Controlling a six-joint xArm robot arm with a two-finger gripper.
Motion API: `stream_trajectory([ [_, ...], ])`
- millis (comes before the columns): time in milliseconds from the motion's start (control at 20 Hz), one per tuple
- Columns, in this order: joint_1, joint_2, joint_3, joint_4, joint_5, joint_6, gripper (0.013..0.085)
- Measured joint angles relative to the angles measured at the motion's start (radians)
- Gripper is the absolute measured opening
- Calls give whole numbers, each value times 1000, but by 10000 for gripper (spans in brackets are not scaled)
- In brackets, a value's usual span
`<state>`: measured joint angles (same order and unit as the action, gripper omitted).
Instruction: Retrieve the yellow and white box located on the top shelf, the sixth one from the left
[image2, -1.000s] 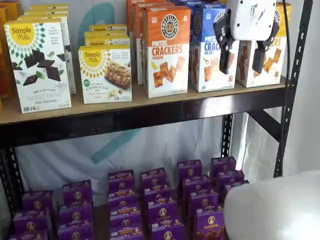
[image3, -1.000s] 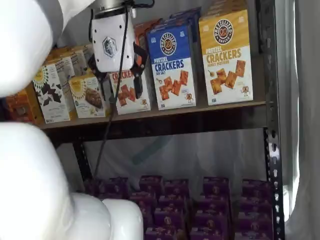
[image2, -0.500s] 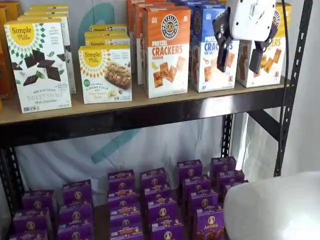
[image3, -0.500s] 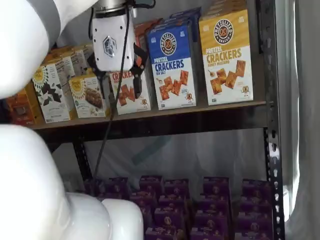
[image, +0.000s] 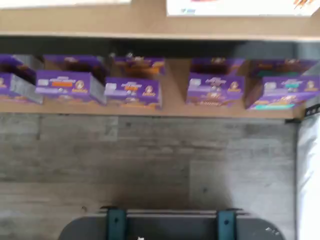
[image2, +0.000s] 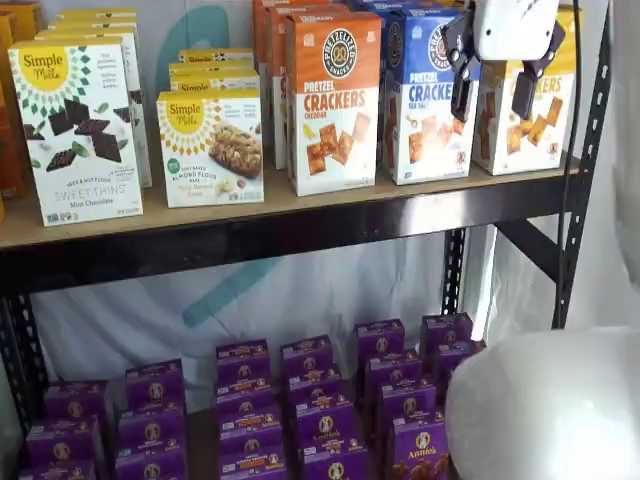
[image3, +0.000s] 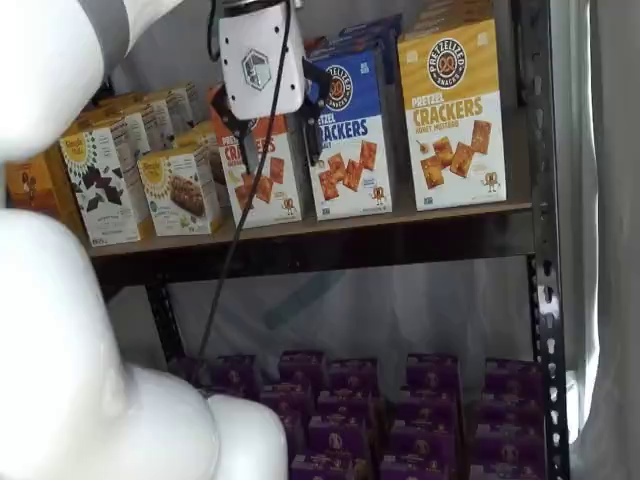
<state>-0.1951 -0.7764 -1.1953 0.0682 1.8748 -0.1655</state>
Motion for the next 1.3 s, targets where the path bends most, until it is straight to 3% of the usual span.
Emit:
stream_trajectory([
  [600, -152, 156, -117, -10, -70, -157, 850],
  [1300, -290, 278, -210, -3, -117, -293, 850],
])
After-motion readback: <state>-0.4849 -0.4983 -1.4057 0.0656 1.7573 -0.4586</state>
